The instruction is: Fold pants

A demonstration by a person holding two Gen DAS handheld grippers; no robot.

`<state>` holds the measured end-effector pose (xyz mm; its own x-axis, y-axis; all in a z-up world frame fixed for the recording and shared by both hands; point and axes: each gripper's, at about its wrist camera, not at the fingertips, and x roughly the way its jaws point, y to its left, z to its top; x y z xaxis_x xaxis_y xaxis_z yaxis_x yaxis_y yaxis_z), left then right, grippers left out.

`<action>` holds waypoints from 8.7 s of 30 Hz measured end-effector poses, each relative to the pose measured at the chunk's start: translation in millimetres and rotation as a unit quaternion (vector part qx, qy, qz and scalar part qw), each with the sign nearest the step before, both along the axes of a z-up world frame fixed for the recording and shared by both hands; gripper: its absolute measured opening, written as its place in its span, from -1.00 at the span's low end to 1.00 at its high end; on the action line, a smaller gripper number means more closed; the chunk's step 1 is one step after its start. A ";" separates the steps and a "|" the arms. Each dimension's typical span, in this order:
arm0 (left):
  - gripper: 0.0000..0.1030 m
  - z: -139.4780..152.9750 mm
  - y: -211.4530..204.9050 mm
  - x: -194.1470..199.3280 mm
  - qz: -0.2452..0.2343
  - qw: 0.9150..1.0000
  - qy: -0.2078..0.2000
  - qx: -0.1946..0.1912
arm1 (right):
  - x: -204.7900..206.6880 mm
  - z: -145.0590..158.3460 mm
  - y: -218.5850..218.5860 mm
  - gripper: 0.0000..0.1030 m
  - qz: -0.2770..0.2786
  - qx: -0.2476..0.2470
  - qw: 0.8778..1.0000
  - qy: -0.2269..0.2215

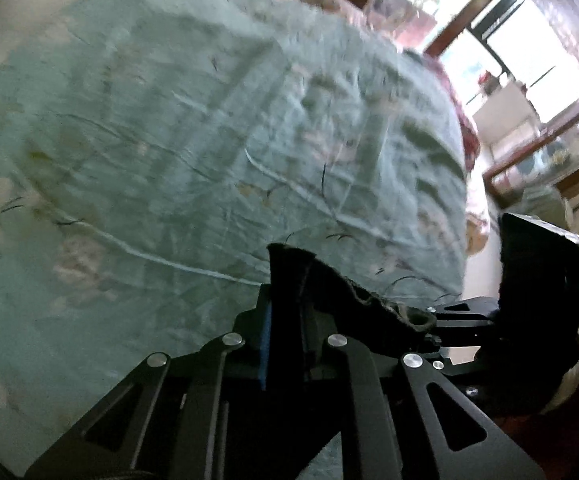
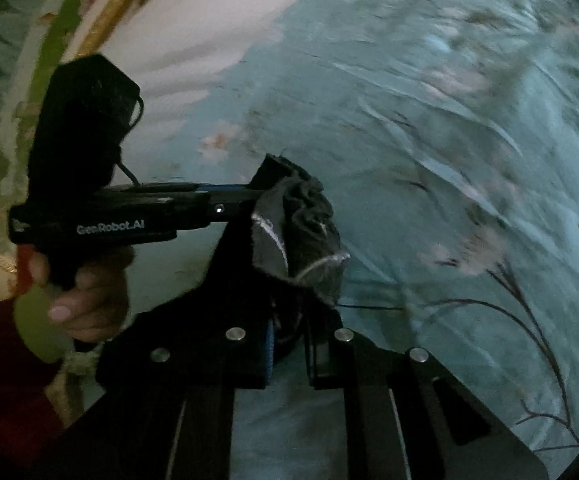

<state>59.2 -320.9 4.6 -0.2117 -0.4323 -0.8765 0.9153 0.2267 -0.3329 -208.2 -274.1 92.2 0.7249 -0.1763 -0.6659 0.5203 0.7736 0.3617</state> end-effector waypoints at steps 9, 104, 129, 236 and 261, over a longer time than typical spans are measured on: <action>-0.82 64.2 101.4 25.8 0.101 0.992 0.003 -0.072 | 57.1 32.5 60.3 -0.74 0.147 -0.015 0.989 -0.012; 0.41 -66.1 635.2 15.6 0.750 0.639 0.153 -0.074 | 428.4 -203.4 350.6 0.20 0.553 -0.075 0.774 0.299; -0.12 -76.2 643.9 38.5 0.779 0.607 0.128 -0.091 | 479.3 -278.9 351.0 -0.53 0.571 0.073 0.738 0.354; 0.56 31.9 353.2 13.5 0.442 0.895 -0.053 -0.015 | 130.3 -40.9 38.6 0.56 0.108 0.054 0.988 0.098; 0.56 -26.9 356.9 66.9 0.458 0.888 0.010 0.042 | 147.5 -61.4 71.9 0.61 0.088 -0.006 0.987 0.136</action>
<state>126.1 36.0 -22.3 0.1787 -0.3643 -0.9140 0.3286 0.8977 -0.2935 -60.8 -202.2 30.8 0.5393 -0.0729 -0.8389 0.4545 0.8639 0.2171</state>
